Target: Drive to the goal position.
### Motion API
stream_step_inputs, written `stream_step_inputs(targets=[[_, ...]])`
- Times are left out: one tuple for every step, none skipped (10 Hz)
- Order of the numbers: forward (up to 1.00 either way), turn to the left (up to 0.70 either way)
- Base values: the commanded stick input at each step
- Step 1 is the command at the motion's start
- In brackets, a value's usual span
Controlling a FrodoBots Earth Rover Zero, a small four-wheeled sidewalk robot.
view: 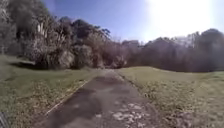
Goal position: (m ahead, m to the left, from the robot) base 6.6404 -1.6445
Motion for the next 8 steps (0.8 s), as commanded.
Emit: stream_step_inputs(targets=[[0.85, 0.0], [0.85, 0.0], [0.85, 0.0], [0.85, 0.0], [0.85, 0.0], [0.85, 0.27], [0.85, 0.0], [0.85, 0.0]])
